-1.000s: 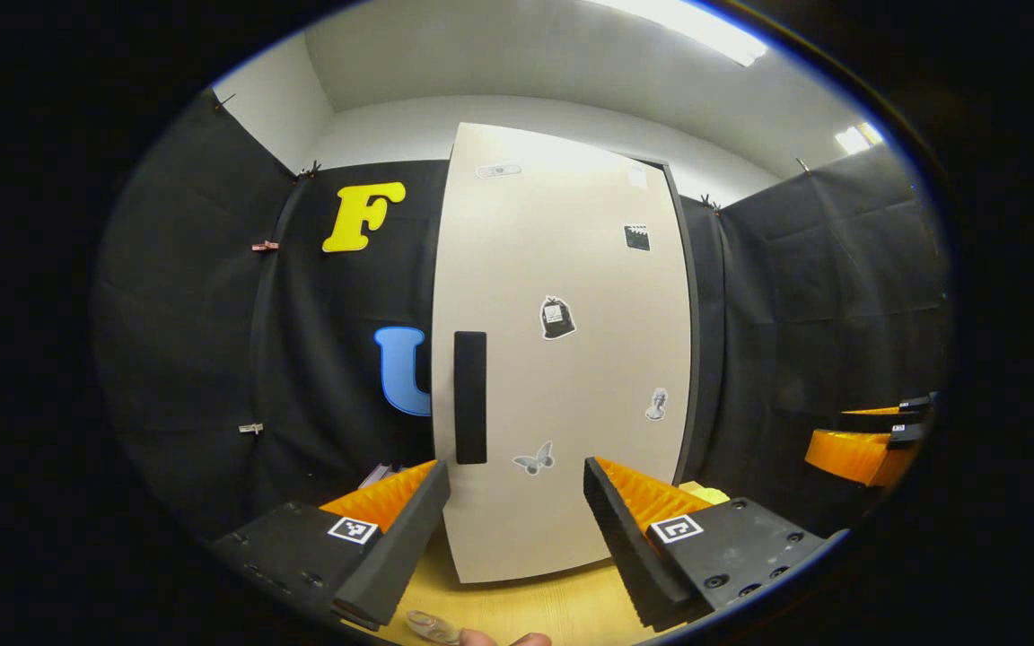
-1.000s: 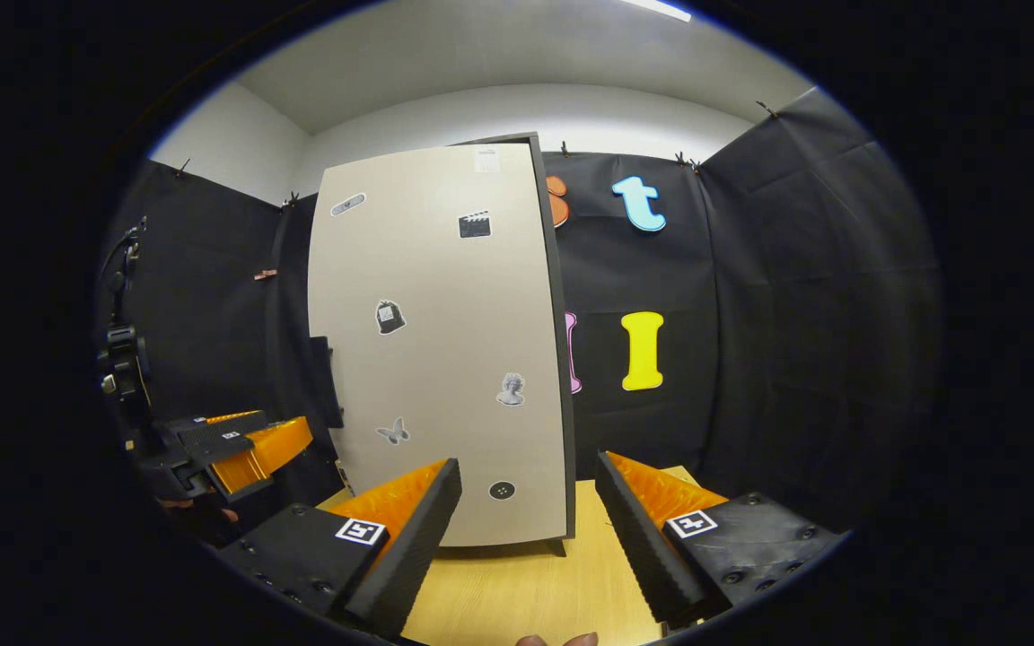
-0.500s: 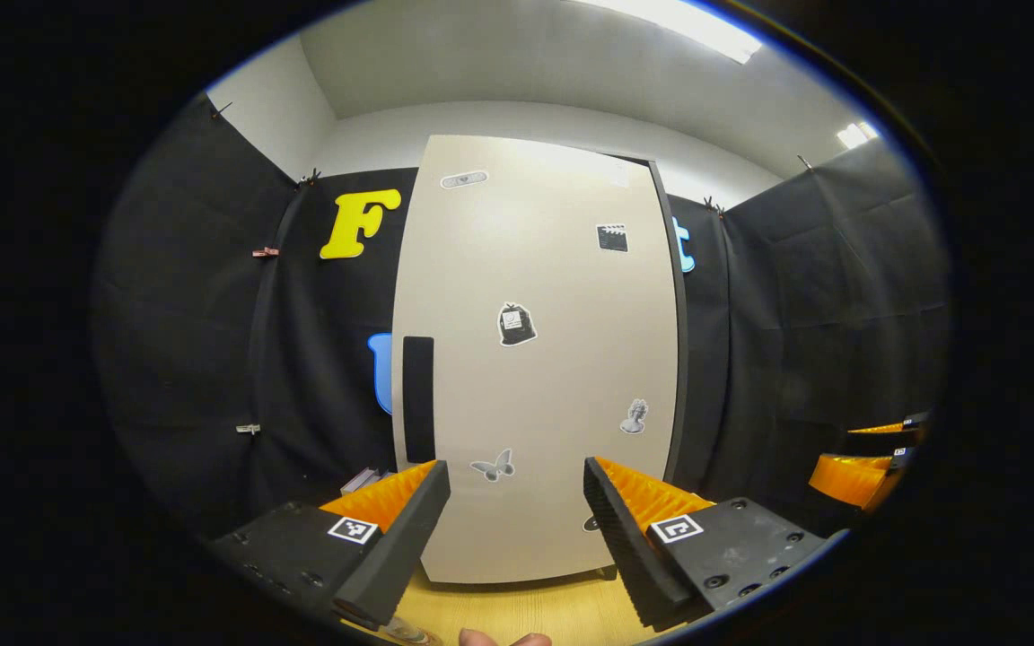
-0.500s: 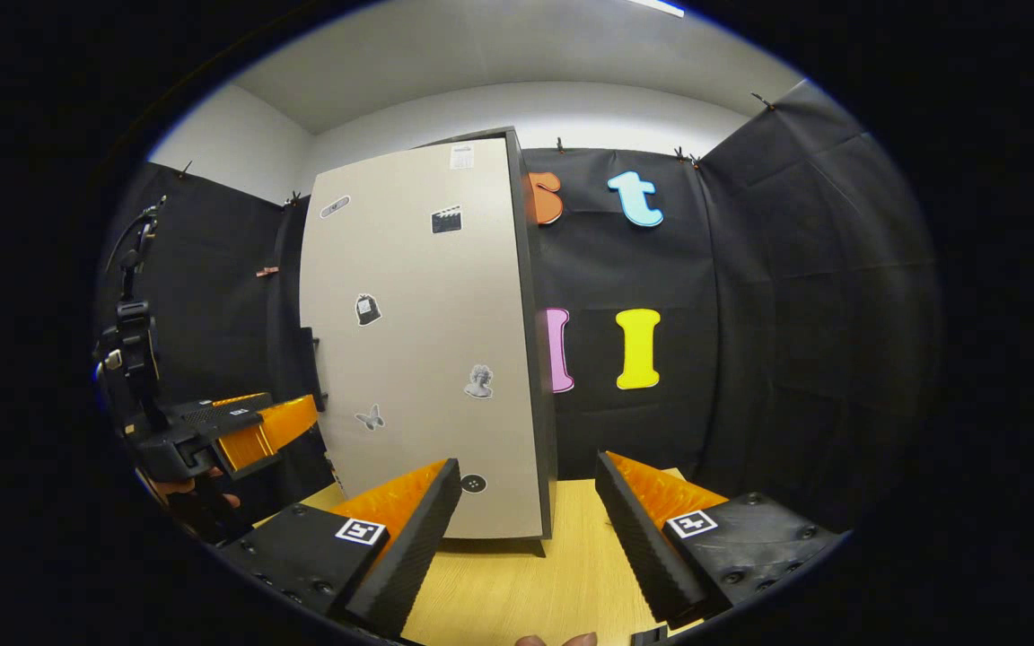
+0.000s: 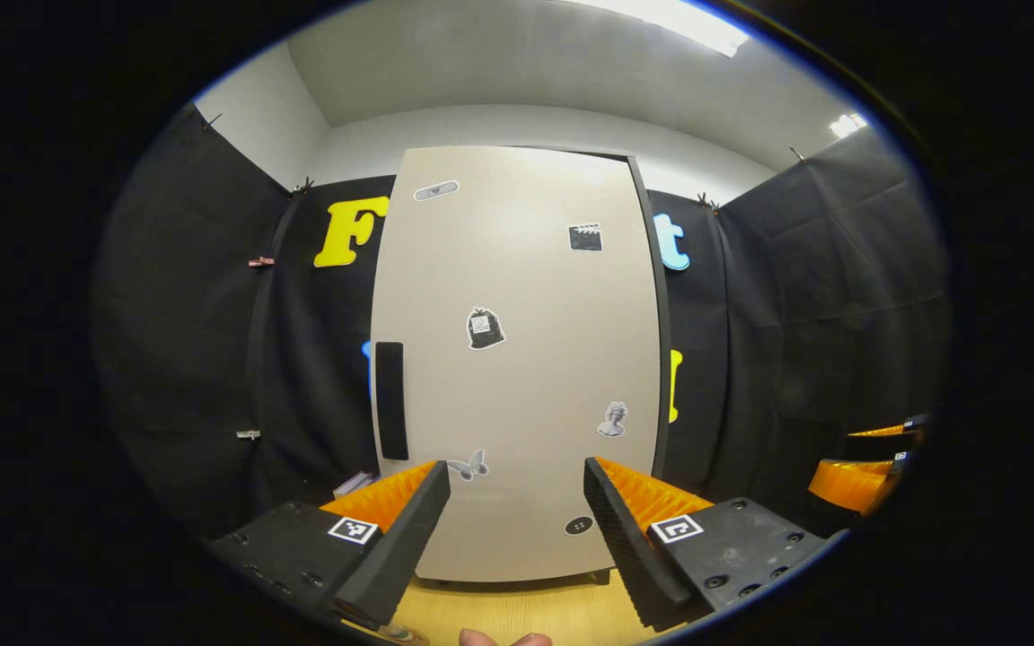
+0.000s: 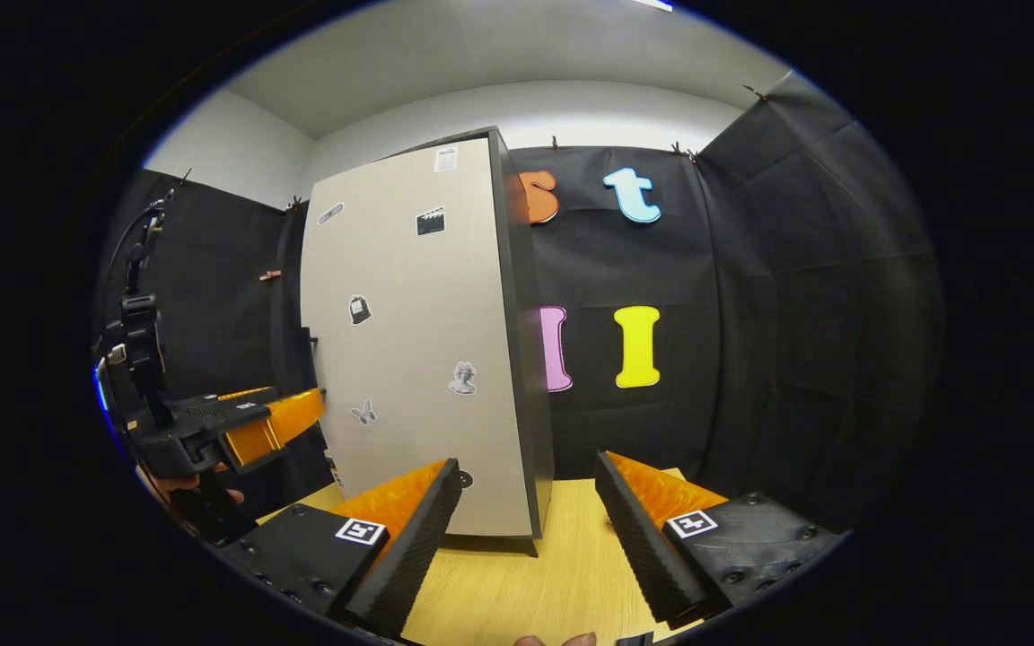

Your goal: Open the cabinet door with the right hand, grasp the bottle in the cabinet with the left hand and place it on the coaster, then close the cabinet door with the right hand.

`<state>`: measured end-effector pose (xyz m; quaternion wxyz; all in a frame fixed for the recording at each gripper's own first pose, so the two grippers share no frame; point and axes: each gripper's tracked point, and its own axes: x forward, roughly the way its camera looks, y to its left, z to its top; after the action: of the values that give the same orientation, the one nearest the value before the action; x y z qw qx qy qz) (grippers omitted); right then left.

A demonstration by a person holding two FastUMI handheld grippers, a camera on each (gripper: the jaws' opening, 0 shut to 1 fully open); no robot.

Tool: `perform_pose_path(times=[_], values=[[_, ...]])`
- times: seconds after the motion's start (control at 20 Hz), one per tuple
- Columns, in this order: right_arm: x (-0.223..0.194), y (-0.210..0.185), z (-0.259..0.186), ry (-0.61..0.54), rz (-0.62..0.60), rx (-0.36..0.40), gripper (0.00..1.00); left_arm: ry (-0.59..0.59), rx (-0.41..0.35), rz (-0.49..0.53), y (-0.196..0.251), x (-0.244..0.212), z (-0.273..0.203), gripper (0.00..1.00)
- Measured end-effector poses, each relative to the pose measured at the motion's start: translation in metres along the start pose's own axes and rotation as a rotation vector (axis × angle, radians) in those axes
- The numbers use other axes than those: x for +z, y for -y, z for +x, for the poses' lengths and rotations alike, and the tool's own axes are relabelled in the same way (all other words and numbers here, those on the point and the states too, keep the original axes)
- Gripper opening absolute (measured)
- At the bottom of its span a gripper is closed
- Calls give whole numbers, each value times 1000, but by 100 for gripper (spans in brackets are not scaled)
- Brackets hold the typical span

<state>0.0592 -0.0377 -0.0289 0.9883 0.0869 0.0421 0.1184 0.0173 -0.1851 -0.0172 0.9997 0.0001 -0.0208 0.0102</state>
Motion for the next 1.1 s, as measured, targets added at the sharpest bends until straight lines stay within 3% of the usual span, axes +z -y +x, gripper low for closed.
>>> perform_pose_path(times=[0.4,1.1], values=[[-2,20,-8,-6,22,-16,97,-20,-5,10,16,-7,-6,95],[-5,20,-7,-1,15,-10,97,-30,0,17,22,-9,-5,95]])
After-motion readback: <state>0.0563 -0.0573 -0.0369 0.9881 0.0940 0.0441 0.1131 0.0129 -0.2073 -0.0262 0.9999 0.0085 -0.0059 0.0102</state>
